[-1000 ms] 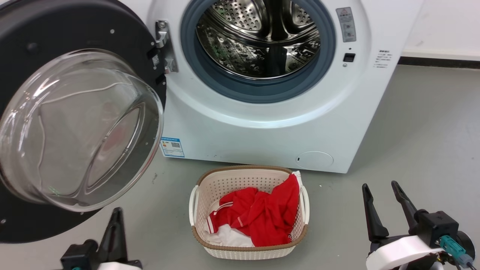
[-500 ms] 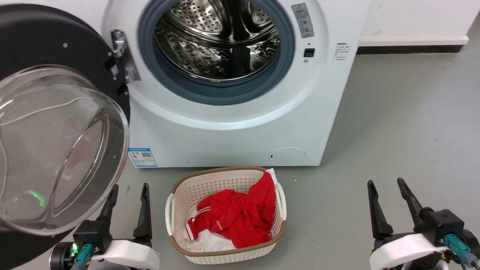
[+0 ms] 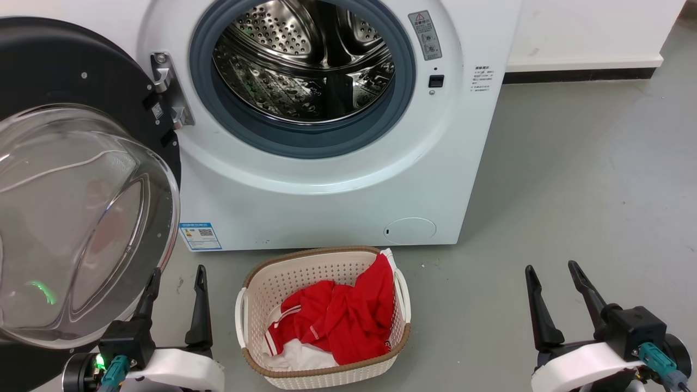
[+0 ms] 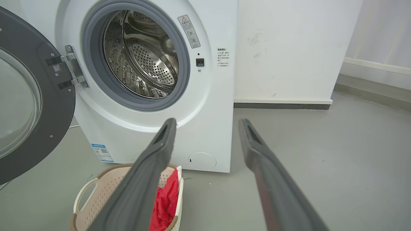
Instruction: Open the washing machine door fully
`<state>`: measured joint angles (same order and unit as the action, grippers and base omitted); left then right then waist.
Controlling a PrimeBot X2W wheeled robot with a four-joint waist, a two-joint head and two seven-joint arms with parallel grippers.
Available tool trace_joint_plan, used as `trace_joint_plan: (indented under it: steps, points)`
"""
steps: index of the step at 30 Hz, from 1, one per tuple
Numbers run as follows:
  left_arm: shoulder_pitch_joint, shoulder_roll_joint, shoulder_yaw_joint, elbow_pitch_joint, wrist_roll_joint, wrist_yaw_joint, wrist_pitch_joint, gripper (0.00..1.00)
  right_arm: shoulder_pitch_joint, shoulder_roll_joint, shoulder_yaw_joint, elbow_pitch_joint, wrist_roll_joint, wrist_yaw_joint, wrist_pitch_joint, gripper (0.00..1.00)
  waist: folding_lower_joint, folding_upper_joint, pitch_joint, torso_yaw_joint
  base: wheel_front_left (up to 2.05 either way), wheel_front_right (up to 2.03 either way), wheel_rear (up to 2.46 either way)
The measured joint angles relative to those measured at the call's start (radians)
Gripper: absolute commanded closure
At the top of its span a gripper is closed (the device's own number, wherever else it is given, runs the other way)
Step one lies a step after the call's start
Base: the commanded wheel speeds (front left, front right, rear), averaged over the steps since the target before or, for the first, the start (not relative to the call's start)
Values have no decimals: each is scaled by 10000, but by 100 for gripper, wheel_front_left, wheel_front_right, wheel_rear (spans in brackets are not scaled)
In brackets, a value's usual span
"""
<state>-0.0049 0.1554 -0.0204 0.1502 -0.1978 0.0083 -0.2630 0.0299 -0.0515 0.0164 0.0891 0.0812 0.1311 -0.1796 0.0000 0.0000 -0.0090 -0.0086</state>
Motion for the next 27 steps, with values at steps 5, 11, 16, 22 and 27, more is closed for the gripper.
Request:
trace_joint_plan:
  steps: [5, 11, 16, 22, 27]
  points:
    - [59, -63, -4, 42, 44, -46, 0, 0, 43, 0, 79, -17, 4, 0, 40, 0, 0, 0, -18, 169, 0, 0, 0]
    - [81, -71, 33, 61, 92, -84, 0, 0, 67, 0, 84, -42, 4, 0, 52, 0, 0, 0, -10, 246, 0, 0, 0]
    - [81, -86, 58, 69, 102, -144, 0, 0, 109, 0, 71, -52, 4, 0, 56, 0, 0, 0, 0, 269, 0, 0, 0]
    - [81, -90, 100, 36, 173, -171, 0, 0, 114, 0, 67, -36, 50, 0, 52, 0, -1, 0, 15, 248, 0, 0, 0]
    - [86, -88, 127, 21, 180, -196, 0, 0, 117, 0, 54, 17, 75, 0, 38, 0, 0, 0, 18, 233, 0, 0, 0]
